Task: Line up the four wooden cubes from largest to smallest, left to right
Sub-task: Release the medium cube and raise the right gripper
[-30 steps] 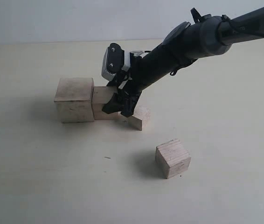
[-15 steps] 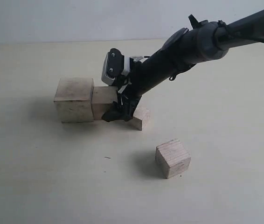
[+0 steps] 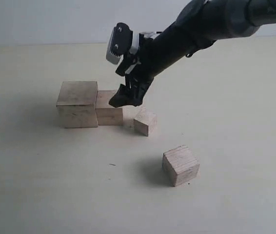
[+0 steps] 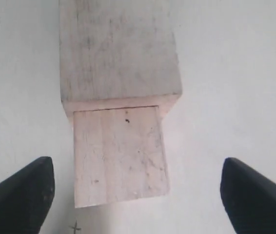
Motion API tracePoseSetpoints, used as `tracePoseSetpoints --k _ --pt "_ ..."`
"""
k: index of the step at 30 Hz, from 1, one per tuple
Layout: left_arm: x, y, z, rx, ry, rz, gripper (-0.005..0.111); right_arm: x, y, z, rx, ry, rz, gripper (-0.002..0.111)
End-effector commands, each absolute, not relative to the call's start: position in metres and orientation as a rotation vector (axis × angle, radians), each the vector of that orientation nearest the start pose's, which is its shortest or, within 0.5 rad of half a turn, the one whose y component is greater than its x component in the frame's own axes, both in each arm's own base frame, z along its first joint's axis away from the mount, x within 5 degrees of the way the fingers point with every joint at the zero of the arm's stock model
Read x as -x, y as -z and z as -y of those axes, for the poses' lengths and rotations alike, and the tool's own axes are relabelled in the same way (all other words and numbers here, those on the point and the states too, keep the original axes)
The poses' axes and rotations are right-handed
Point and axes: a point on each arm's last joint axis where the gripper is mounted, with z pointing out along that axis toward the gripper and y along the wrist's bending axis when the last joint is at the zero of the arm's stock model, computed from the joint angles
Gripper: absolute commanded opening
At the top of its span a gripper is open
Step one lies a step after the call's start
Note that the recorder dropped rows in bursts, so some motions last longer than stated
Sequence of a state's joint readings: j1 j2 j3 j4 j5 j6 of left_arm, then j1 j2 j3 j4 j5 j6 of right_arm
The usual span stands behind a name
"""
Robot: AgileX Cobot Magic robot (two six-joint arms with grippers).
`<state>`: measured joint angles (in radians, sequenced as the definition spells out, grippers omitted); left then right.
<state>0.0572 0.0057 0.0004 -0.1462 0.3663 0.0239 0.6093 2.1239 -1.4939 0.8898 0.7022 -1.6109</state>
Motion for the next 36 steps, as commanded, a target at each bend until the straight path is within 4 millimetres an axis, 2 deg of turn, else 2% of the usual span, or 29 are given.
tracePoseSetpoints --k 1,5,7,10,12,15,20,23,25,26,29,31,34,36 --pt "-0.053 -0.181 0.001 0.117 0.077 -1.836 0.000 -0.334 -0.205 -0.285 1.620 -0.609 -1.922 0.086" --pt "-0.053 -0.181 0.001 0.117 0.077 -1.836 0.000 -0.321 -0.233 -0.265 1.472 -0.555 -2.224 0.082" --pt "-0.053 -0.181 0.001 0.117 0.077 -1.836 0.000 -0.315 -0.245 -0.252 1.367 -0.479 -2.392 0.071" --pt "-0.053 -0.181 0.001 0.117 0.077 -1.836 0.000 -0.309 -0.261 -0.240 1.201 -0.406 -2.518 0.047" --pt "-0.053 -0.181 0.001 0.117 0.077 -1.836 0.000 -0.306 -0.271 -0.239 1.093 -0.437 -2.549 0.028" --pt "-0.053 -0.181 0.001 0.117 0.077 -1.836 0.000 -0.301 -0.276 -0.239 1.019 -0.497 -2.603 0.002" --pt "-0.053 -0.181 0.001 0.117 0.077 -1.836 0.000 -0.284 -0.260 -0.239 0.967 -0.591 -2.773 0.000" --pt "-0.053 -0.181 0.001 0.117 0.077 -1.836 0.000 -0.279 -0.242 -0.231 0.870 -0.535 -2.855 0.000" --pt "-0.053 -0.181 0.001 0.117 0.077 -1.836 0.000 -0.279 -0.230 -0.226 0.770 -0.497 -2.859 0.000" --pt "-0.053 -0.181 0.001 0.117 0.077 -1.836 0.000 -0.279 -0.227 -0.226 0.778 -0.493 -2.832 0.000" --pt "-0.053 -0.181 0.001 0.117 0.077 -1.836 0.000 -0.283 -0.221 -0.230 0.950 -0.508 -2.668 0.000" --pt "-0.053 -0.181 0.001 0.117 0.077 -1.836 0.000 -0.280 -0.220 -0.237 1.078 -0.613 -2.594 0.000" --pt "-0.053 -0.181 0.001 0.117 0.077 -1.836 0.000 -0.275 -0.215 -0.249 1.193 -0.818 -2.522 0.000" --pt "-0.053 -0.181 0.001 0.117 0.077 -1.836 0.000 -0.275 -0.205 -0.254 1.223 -0.884 -2.516 0.000"
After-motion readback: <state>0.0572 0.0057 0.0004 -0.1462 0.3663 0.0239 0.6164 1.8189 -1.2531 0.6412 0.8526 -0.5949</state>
